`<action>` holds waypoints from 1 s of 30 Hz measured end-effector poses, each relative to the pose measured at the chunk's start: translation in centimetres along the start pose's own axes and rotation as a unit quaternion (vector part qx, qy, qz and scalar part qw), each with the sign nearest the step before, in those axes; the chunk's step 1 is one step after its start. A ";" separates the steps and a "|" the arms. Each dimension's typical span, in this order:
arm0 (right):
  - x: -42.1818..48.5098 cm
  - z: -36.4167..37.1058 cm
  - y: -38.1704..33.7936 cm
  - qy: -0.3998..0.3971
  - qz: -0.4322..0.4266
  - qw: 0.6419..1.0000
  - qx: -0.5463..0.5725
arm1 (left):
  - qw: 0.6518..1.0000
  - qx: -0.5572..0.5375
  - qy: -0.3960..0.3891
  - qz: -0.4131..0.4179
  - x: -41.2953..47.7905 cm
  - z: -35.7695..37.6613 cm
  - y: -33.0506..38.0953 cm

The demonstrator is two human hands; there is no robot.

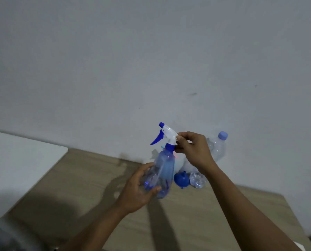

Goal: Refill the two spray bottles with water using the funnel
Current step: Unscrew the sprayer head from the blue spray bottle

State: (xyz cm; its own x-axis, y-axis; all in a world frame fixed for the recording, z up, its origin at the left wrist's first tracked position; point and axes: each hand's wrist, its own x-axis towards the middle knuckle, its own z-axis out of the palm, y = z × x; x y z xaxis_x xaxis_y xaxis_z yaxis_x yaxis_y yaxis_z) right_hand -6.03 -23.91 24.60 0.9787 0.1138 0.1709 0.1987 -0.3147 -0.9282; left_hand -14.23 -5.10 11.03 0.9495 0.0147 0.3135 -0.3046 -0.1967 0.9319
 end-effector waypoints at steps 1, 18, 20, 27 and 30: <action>-0.8 -0.7 -1.0 0.007 -0.001 1.000 0.008 | 1.000 -0.009 -0.010 0.013 -0.6 0.3 1.4; -10.8 -6.1 -6.3 0.036 -0.082 0.992 0.094 | 0.994 -0.025 -0.093 0.058 -6.1 4.2 13.1; -11.1 -6.3 -6.3 0.044 -0.075 0.991 0.098 | 0.993 -0.015 -0.095 0.061 -6.3 4.4 13.4; -12.0 -6.9 -6.6 0.038 -0.071 0.984 0.158 | 0.994 -0.006 -0.076 0.077 -6.3 4.8 13.9; -12.0 -7.4 -6.7 -0.004 -0.057 0.981 0.185 | 0.994 -0.027 -0.072 0.080 -6.3 4.8 13.8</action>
State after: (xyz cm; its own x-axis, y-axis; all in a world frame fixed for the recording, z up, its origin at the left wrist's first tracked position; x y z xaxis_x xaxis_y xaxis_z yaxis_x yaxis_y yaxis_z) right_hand -18.76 -30.18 31.21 0.9507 0.1355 0.2788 0.2723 0.0647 -0.9600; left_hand -24.11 -12.58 21.05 0.8888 -0.1534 0.4319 -0.4517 -0.1333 0.8821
